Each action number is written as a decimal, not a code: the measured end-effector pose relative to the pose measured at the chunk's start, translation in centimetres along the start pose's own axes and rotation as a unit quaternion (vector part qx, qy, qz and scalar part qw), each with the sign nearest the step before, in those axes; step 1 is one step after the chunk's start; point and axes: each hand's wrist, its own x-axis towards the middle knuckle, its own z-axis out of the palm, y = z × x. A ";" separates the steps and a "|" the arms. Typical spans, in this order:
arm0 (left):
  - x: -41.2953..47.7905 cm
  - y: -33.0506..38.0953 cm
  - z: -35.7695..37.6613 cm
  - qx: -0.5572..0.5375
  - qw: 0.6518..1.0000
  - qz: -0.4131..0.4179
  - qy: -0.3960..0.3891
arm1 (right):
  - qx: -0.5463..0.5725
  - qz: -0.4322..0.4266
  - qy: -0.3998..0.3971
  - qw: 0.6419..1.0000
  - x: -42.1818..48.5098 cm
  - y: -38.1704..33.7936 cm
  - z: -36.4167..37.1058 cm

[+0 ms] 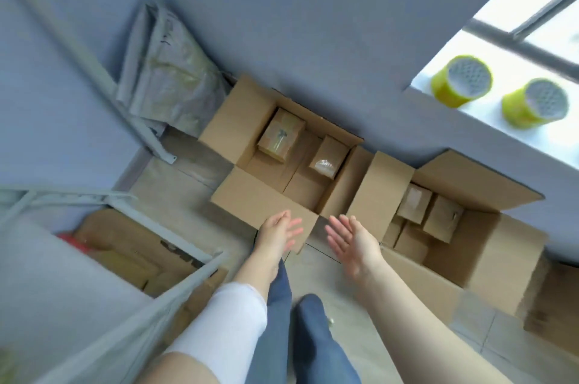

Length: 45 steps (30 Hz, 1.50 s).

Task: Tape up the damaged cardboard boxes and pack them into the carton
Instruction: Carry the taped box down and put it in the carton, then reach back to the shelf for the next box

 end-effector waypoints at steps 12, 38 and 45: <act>-16.9 -4.4 -2.6 -0.193 0.977 0.083 0.028 | -0.058 -0.028 -0.063 0.996 -15.5 5.8 -3.3; -56.5 -6.9 -30.3 -0.199 0.763 0.595 0.155 | -0.187 -0.369 -0.419 0.808 -56.8 26.2 9.1; -61.6 -2.5 -40.1 -0.224 0.717 0.595 0.287 | -0.285 -0.359 -0.502 0.733 -63.5 28.8 19.3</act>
